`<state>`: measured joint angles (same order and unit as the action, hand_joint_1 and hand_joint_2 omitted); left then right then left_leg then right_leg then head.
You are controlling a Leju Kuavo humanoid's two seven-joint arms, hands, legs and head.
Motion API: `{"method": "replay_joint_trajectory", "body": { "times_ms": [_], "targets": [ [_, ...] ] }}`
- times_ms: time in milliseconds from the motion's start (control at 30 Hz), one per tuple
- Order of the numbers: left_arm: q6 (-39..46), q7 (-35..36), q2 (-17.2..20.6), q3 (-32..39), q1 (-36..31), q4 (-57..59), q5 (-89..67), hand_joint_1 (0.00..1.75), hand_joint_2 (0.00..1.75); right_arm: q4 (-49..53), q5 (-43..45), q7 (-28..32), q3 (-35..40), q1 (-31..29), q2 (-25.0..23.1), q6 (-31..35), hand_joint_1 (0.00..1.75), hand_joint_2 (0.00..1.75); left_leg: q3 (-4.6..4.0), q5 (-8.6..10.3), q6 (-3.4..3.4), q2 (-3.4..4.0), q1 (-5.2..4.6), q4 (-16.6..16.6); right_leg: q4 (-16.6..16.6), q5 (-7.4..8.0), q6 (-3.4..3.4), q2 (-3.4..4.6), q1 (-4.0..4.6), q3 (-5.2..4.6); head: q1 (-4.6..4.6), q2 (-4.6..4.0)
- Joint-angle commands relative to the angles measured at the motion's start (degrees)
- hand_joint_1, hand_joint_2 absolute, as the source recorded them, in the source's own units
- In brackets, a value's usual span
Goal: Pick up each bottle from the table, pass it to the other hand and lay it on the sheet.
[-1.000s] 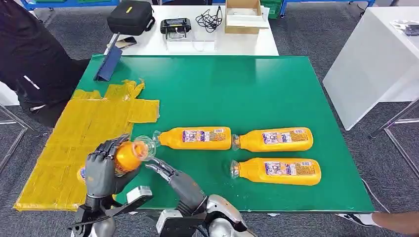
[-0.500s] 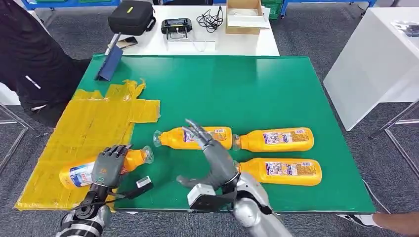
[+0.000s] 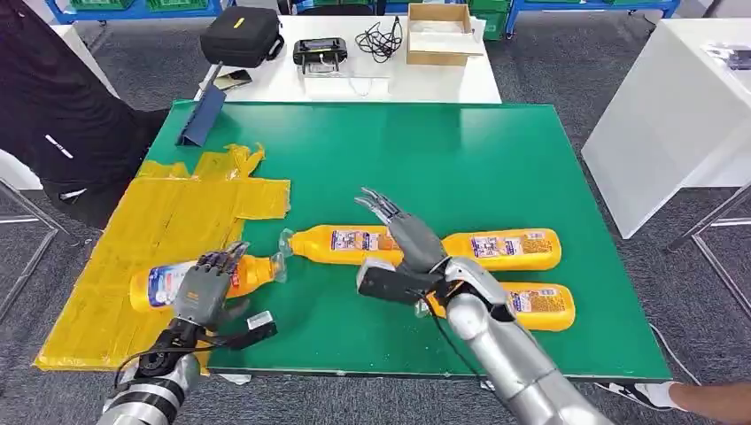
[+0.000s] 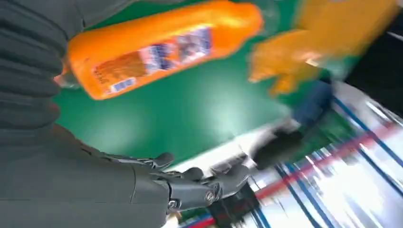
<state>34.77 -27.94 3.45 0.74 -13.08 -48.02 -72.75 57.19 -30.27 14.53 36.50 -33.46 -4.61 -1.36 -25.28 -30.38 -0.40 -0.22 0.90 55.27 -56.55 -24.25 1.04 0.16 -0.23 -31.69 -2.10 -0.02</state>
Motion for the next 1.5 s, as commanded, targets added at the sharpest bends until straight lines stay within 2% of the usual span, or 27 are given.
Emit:
{"method": "replay_joint_trajectory", "body": {
  "times_ms": [33,533,633,767,800,900,967,1000,1033,1133,1267,1400,1500],
  "targets": [
    [-11.38,-8.08,1.11,-5.80,-4.45,1.97,13.07,0.00,0.00,-29.83,-1.24,-1.01,2.06,-14.85,-4.06,-1.89,0.00,1.75,-0.22,0.09,0.02,0.01,0.00,0.06,-0.02,0.12,0.06,0.00,0.01,-0.24,0.00,0.00],
    [-11.09,-8.25,1.20,-5.75,-4.01,1.91,13.34,0.00,0.00,-29.84,-1.22,-1.01,2.05,-14.73,-4.13,-1.88,0.00,1.75,-0.58,0.08,0.04,0.02,0.03,0.07,-0.02,0.13,0.07,-0.01,0.05,-0.61,0.00,0.00],
    [-17.72,-12.01,2.34,-6.85,-5.55,2.48,18.52,0.00,0.00,-31.41,-2.10,-2.10,2.81,-15.61,-4.66,-2.66,0.00,1.75,-0.57,0.08,0.03,0.00,0.02,0.06,-0.02,0.11,0.06,-0.03,0.05,-0.61,0.00,0.00],
    [-22.75,-12.06,4.58,-11.76,-5.51,-2.01,31.79,0.00,0.00,-33.85,-2.57,-2.61,2.97,-16.69,-6.10,-3.09,0.00,1.75,-0.61,0.07,0.01,0.01,0.04,0.12,-0.07,0.10,0.04,-0.02,0.07,-0.66,0.00,0.00],
    [-24.29,-12.06,4.14,-10.85,-6.33,-1.33,33.18,0.00,0.00,-34.28,-2.68,-2.98,3.02,-16.74,-6.44,-3.24,0.00,1.75,-0.61,0.06,0.01,0.03,0.02,0.11,-0.09,0.09,0.05,0.01,0.04,-0.67,0.00,0.00],
    [-31.85,-12.06,4.85,-12.05,-5.18,-8.97,48.01,0.00,0.00,-35.65,-3.83,-4.34,3.96,-17.04,-7.39,-3.77,0.00,1.75,-0.59,0.05,0.01,0.04,0.06,0.13,-0.09,0.10,0.04,0.02,0.08,-0.66,0.00,0.00],
    [-37.40,-12.06,4.37,-10.34,-4.69,-13.46,57.49,0.00,0.00,-36.59,-4.61,-5.16,4.56,-17.25,-8.06,-3.84,0.00,1.75,-0.66,0.05,0.02,-0.02,0.10,0.17,-0.09,0.10,0.05,-0.04,0.13,-0.70,-0.02,0.00],
    [-45.64,-12.06,2.27,-6.26,-4.05,-17.77,66.71,0.00,0.00,-37.47,-6.40,-6.20,5.98,-17.60,-8.76,-3.28,0.00,1.75,-0.64,0.04,0.01,-0.01,0.07,0.16,-0.11,0.07,0.06,-0.02,0.12,-0.70,0.02,0.00],
    [-49.61,-12.06,1.22,-3.54,-4.49,-17.86,69.52,0.00,0.00,-38.26,-7.65,-7.45,6.70,-17.65,-10.10,-1.98,0.00,1.75,-0.64,0.03,0.01,0.00,0.07,0.16,-0.12,0.06,0.07,-0.01,0.11,-0.69,0.00,0.00],
    [-54.87,-12.06,-1.30,0.96,-4.64,-18.07,70.78,0.00,0.00,-39.27,-10.14,-10.29,7.89,-17.65,-12.33,1.00,0.00,1.75,-0.58,0.03,0.01,0.11,0.06,0.10,-0.11,0.07,0.07,0.10,0.09,-0.67,0.00,0.00],
    [-55.10,-12.06,-1.45,1.10,-4.68,-18.01,70.83,0.00,0.00,-39.27,-10.35,-10.51,8.00,-17.64,-12.42,1.30,0.00,1.75,-0.60,0.04,0.03,0.07,0.08,0.11,-0.09,0.08,0.07,0.04,0.12,-0.67,0.00,0.00],
    [-61.03,-12.06,-3.72,4.64,-4.34,-18.59,73.28,0.00,0.00,-39.77,-12.16,-11.87,8.41,-17.34,-13.47,2.33,0.00,1.75,-0.63,0.06,0.03,0.05,0.04,0.08,-0.08,0.09,0.07,0.04,0.09,-0.70,-0.02,0.00],
    [-62.41,-12.06,-4.96,5.44,-4.68,-18.85,72.58,0.00,0.00,-40.37,-13.65,-12.88,9.01,-16.90,-14.20,2.39,0.00,1.75,-0.62,0.07,0.03,0.02,0.04,0.07,-0.06,0.08,0.08,0.01,0.09,-0.68,0.00,0.00]
  ]
}}
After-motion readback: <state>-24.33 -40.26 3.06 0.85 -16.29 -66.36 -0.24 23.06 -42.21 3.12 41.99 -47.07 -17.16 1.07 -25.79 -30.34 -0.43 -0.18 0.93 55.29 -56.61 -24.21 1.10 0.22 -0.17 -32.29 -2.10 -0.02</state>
